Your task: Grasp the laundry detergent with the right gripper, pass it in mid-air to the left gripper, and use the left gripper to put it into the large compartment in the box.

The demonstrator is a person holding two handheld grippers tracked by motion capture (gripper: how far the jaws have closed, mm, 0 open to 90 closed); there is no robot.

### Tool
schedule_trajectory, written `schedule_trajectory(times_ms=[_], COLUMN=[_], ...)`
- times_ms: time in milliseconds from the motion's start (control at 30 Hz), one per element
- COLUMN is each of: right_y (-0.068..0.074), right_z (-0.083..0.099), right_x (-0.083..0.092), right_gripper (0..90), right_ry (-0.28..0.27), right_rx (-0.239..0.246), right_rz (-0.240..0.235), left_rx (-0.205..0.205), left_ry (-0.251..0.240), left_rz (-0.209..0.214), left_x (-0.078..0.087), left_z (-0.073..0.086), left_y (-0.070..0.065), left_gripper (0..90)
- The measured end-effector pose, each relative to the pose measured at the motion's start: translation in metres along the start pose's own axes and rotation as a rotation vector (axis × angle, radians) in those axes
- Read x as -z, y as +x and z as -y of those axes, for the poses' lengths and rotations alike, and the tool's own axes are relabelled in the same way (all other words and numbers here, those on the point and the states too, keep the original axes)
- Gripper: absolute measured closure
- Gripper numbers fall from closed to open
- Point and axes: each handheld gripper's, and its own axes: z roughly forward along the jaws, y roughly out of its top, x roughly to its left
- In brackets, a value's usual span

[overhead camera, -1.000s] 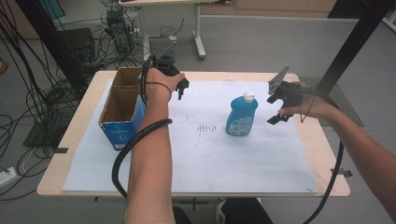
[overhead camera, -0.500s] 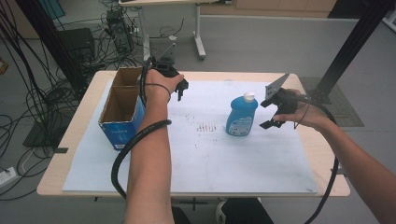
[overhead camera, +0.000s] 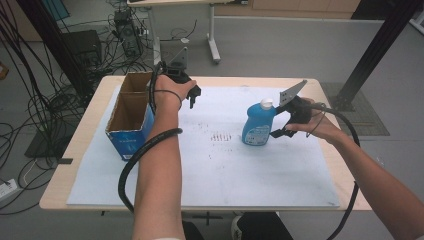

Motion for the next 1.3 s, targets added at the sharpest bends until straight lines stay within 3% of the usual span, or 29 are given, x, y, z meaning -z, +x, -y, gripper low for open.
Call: schedule_trajectory(times_ms=[367, 400, 467, 567, 1300], right_y=[-0.001, 0.000, 0.001, 0.001, 0.004], right_z=[0.006, 0.011, 0.015, 0.018, 0.016], right_x=[-0.007, -0.008, -0.011, -0.017, -0.030], right_gripper=[4.0, 6.7, 2.5, 3.3, 2.8], right_ry=[-0.091, -0.157, -0.160, -0.180, -0.239], right_rx=[-0.012, -0.005, -0.023, -0.034, -0.017], right_rz=[-0.007, -0.005, 0.009, -0.007, -0.038], left_rx=[-0.008, -0.008, -0.004, -0.006, -0.016], left_ry=[0.001, 0.002, 0.002, 0.004, 0.005], left_rz=[-0.001, -0.001, -0.003, -0.002, 0.002], left_x=[0.000, 0.000, 0.000, 0.000, -0.002], left_z=[-0.001, -0.001, -0.002, -0.002, -0.005], left_y=[-0.002, -0.001, -0.001, -0.001, -0.002], left_gripper=[6.6, 6.6, 6.6, 6.6, 6.6])
